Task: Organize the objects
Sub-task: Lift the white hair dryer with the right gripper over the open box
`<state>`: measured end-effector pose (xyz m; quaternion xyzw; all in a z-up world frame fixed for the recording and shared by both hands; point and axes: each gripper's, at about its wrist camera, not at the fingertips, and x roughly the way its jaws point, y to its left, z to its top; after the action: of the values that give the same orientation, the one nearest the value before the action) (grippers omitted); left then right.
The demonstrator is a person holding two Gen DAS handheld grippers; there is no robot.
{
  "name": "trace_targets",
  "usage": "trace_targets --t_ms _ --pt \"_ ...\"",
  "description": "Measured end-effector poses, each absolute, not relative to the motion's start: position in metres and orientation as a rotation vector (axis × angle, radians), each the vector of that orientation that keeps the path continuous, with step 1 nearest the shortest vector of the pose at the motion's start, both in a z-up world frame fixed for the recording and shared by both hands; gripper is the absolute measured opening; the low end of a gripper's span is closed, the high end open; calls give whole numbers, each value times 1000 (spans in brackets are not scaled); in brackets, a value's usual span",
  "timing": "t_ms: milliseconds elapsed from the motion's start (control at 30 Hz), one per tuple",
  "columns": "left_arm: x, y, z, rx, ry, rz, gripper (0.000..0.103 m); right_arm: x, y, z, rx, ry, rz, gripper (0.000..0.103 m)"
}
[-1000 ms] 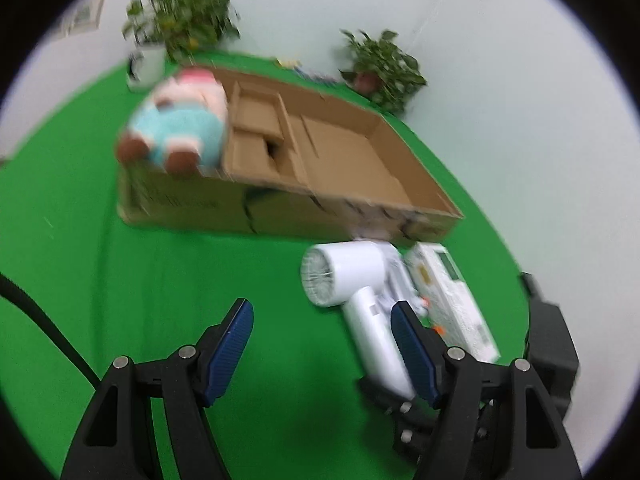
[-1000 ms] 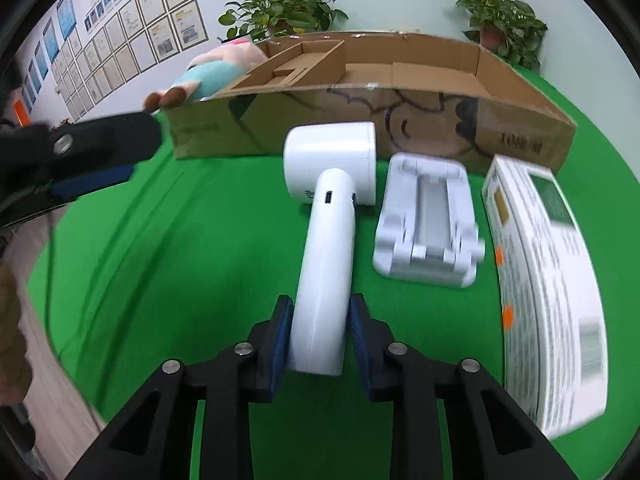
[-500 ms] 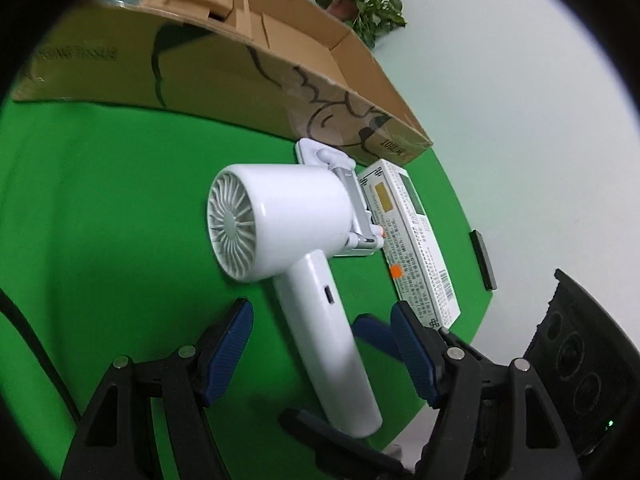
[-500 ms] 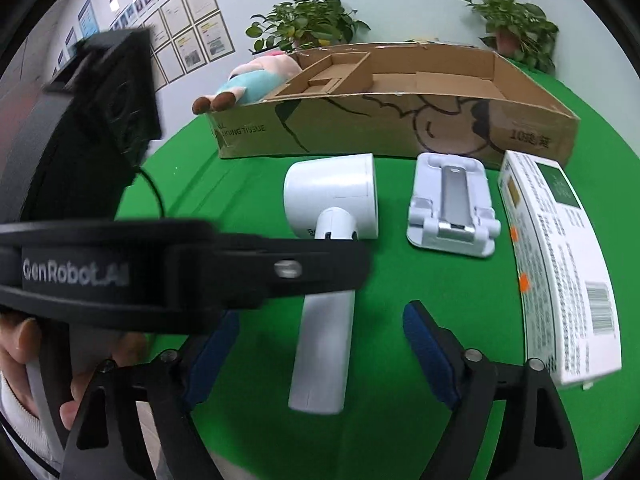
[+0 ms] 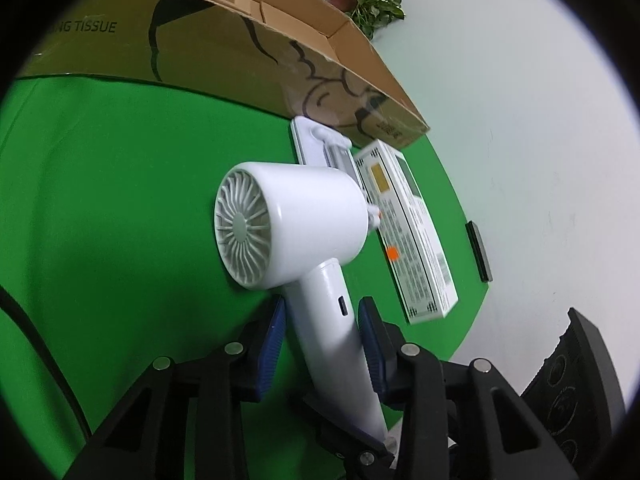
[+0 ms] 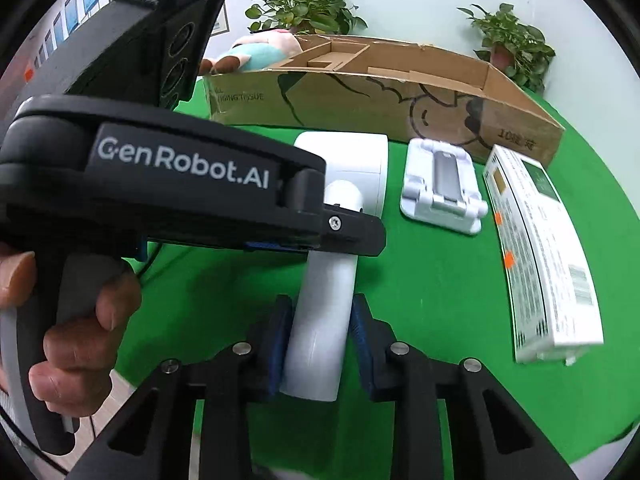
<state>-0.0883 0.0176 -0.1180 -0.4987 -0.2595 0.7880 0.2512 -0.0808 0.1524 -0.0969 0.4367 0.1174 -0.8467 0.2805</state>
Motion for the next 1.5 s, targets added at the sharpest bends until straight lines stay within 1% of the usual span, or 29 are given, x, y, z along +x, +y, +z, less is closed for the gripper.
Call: trace_targets --t_ms 133,300,400,767,1100,1367,1500 --pt "-74 23 -114 -1361 -673 2177 35 -71 153 -96 1178 318 -2274 28" --pt "-75 30 -88 -1302 -601 2241 32 -60 157 -88 1150 290 -2290 27" --pt "-76 27 -63 -1233 -562 2285 32 -61 158 -70 1093 254 -2315 27" --pt "-88 35 26 -988 -452 2401 32 -85 157 14 849 226 -2414 26" --pt "-125 35 85 -862 -366 2463 32 -121 144 70 709 210 -2468 26" --pt "-171 35 119 -843 -357 2451 32 -173 133 102 675 195 -2488 25" --pt "-202 39 124 -863 -369 2438 32 -201 129 109 690 186 -2494 24"
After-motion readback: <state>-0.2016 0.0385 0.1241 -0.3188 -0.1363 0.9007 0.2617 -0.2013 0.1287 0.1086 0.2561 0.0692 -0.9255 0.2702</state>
